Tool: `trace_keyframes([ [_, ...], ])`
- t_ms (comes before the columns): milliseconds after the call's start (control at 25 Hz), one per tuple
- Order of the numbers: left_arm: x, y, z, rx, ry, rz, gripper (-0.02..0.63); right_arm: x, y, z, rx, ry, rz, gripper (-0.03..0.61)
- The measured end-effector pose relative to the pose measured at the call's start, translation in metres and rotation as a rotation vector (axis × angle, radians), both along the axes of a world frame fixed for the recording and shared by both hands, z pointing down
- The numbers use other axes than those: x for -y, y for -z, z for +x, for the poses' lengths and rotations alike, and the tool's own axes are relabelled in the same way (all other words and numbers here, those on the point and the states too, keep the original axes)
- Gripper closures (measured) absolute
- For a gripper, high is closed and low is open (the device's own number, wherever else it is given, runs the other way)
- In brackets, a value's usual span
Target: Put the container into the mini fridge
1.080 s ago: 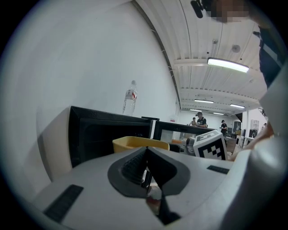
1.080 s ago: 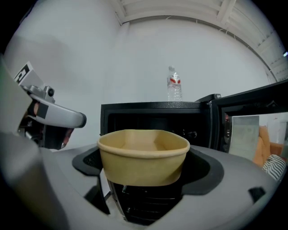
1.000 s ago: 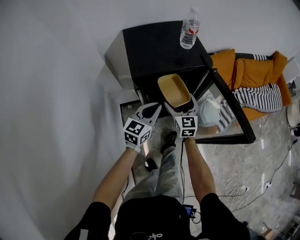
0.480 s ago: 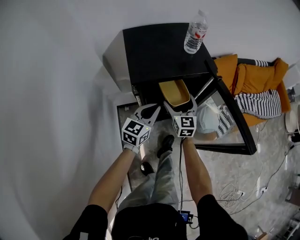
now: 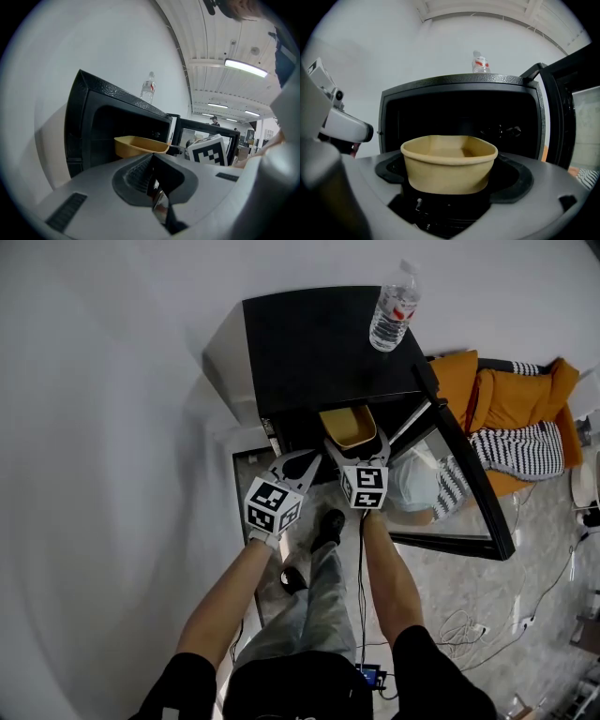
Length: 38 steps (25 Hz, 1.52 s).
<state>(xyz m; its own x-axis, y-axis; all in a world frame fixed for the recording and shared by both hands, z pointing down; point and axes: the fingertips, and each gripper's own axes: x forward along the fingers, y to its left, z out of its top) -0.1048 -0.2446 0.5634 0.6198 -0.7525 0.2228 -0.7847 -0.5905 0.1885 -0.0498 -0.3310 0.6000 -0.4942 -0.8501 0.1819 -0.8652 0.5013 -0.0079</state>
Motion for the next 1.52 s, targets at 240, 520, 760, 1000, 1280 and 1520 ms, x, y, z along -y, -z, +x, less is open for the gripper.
trace_keyframes([
  [240, 0.008, -0.002, -0.001, -0.004, -0.006, -0.01, 0.607, 0.012, -0.008, -0.006, -0.015, -0.02, -0.003, 0.041],
  [520, 0.011, -0.006, -0.002, 0.008, -0.016, -0.019, 0.606, 0.023, -0.019, -0.011, -0.009, -0.035, 0.001, 0.041],
  [760, 0.015, -0.009, -0.002, 0.022, -0.018, -0.03, 0.607, 0.029, -0.019, -0.011, -0.004, -0.054, -0.005, 0.041],
  [1000, 0.016, -0.007, 0.001, 0.028, -0.019, -0.037, 0.606, 0.036, -0.021, -0.011, -0.026, -0.064, -0.01, 0.041],
  [1280, 0.019, -0.006, 0.008, 0.023, -0.024, -0.046, 0.607, 0.041, -0.023, -0.013, -0.036, -0.072, -0.022, 0.041],
  [1520, 0.026, -0.007, 0.005, 0.026, -0.02, -0.049, 0.607, 0.05, -0.022, -0.017, -0.04, -0.074, -0.019, 0.04],
])
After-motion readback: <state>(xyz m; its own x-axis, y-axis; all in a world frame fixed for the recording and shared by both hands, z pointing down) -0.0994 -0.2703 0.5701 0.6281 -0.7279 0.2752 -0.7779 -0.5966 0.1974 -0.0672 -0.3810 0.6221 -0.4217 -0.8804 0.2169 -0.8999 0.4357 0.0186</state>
